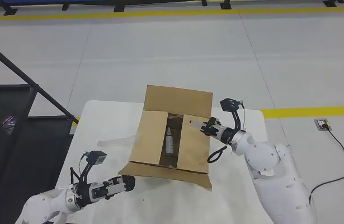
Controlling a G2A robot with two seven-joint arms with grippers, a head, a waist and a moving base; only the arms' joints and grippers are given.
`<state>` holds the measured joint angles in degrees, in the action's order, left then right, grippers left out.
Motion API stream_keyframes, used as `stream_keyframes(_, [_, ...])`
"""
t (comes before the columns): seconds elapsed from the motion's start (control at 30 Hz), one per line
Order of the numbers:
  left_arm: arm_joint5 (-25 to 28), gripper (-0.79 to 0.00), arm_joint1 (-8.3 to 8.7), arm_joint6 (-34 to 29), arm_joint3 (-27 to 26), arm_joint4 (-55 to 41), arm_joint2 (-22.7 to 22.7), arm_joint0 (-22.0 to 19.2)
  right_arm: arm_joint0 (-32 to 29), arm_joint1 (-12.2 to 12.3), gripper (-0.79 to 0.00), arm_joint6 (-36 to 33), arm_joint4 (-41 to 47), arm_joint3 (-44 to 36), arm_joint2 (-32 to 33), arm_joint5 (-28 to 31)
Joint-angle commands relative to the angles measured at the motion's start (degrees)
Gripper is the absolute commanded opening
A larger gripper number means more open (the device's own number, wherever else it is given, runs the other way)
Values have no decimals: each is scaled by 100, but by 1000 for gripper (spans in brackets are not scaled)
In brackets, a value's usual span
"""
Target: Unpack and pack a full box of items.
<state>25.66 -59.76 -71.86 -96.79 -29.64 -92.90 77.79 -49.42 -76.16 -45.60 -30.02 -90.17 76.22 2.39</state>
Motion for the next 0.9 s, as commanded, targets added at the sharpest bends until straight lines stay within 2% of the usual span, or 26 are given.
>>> stream_keyframes(0.0, [-27,0,-15,255,-24,-166,52,-87,-1,0,0,-7,1,-1,-2,4])
stream_keyframes(0.2, [15,0,-62,1188,-174,189,286,-328,-66,5,0,196,-45,61,27,-44])
stream_keyframes(0.27, [-68,0,-73,1366,-177,272,388,-432,-67,-13,0,644,266,195,114,48])
stream_keyframes(0.4, [-202,0,-89,1621,-103,457,552,-629,114,-60,0,1755,126,724,51,134])
stream_keyframes(0.5, [-315,0,-102,1822,-20,636,685,-748,466,-117,0,2274,7,1398,-137,139])
stream_keyframes(0.73, [-382,0,-125,2207,104,992,896,-866,1547,-308,0,2856,274,3388,-598,563])
stream_keyframes(0.8, [-404,0,-127,2259,136,1029,922,-881,1812,-360,0,3200,0,3899,-766,501])
stream_keyframes(0.87, [-431,0,-128,2309,166,1066,945,-898,2017,-433,0,3116,227,4292,-893,803])
